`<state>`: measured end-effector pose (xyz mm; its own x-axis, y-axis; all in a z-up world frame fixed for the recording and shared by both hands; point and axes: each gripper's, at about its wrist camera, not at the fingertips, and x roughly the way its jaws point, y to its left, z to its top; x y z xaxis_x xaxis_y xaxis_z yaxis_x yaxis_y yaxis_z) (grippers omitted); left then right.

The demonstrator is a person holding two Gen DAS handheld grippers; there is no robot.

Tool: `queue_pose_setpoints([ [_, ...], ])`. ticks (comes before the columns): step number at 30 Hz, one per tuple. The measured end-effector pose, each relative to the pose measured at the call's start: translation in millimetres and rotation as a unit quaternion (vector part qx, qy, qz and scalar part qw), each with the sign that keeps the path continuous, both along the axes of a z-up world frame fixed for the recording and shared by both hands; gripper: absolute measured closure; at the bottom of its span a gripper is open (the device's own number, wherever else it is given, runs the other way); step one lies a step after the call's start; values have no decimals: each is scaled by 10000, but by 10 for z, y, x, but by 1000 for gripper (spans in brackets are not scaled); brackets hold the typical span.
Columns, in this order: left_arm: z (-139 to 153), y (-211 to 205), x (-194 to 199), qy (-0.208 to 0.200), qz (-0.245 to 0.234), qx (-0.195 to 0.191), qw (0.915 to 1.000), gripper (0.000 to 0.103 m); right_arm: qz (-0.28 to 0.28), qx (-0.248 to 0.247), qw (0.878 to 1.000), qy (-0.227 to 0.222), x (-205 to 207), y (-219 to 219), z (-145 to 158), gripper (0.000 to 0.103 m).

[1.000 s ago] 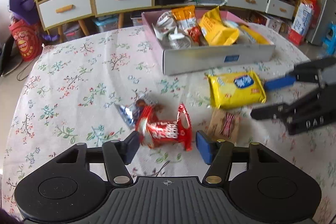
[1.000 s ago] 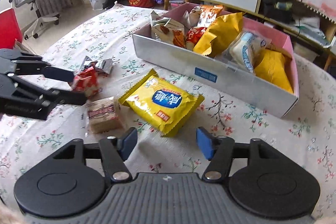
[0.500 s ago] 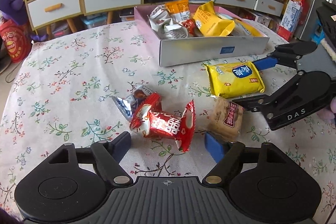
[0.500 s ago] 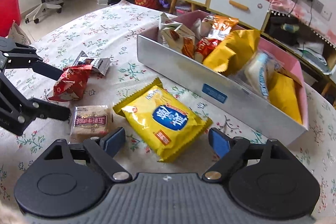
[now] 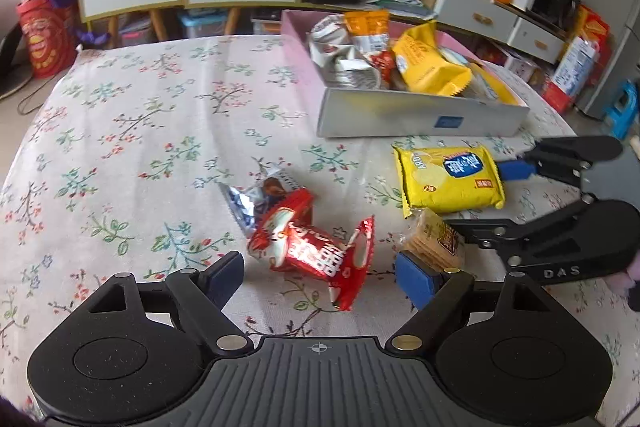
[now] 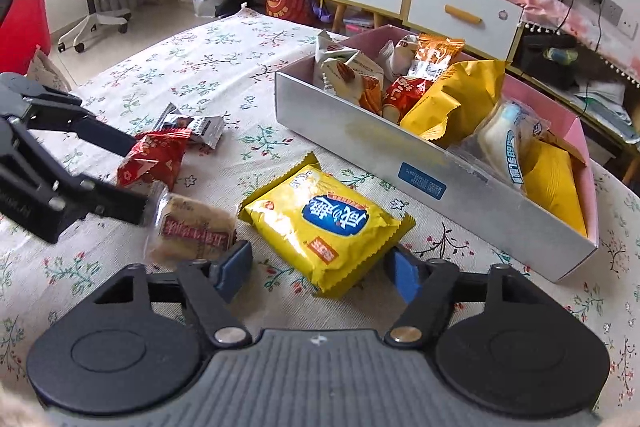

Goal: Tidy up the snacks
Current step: 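Move both open tools back from the box to the remaining snacks on the cloth, then grasp the red-white candy pack with the left tool while the right tool grasps the yellow biscuit pack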

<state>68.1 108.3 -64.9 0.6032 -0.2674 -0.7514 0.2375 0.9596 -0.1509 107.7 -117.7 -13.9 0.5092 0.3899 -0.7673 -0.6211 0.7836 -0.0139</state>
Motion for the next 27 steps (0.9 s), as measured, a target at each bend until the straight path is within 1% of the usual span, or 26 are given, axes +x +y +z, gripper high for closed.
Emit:
queue_pose_setpoints([
  [3,22,27,29,72,254,89,9996,19,85,113,9998,117,-21,-7,42,47],
  [6,70,72,28,59,404,97,9991,19,299,352,9984,330,-38,-19,76,50],
  [10,128,117,21,112,495,-126,9986,19,477,261,9980,335,-87,-5,87,49],
  [12,147,112,31,124,539,-195,9983,19,429,207,9984,305,-79,-20,83,40],
  [13,153,102,43,138,582,-228,9979,19,380,198,9987,269,-76,-28,84,39],
  [16,196,104,72,131,872,-431,9952,22,162,227,9995,170,-30,-53,99,39],
  [20,239,95,114,256,1228,-739,9893,23,-132,491,9985,212,90,-66,122,41],
  [23,203,79,158,516,1478,-830,9842,30,-364,639,9969,276,166,-52,106,44],
  [25,146,67,178,697,1583,-888,9809,39,-443,711,9959,334,202,-30,93,45],
  [27,85,59,198,858,1633,-934,9784,45,-477,728,9956,338,224,9,93,45],
])
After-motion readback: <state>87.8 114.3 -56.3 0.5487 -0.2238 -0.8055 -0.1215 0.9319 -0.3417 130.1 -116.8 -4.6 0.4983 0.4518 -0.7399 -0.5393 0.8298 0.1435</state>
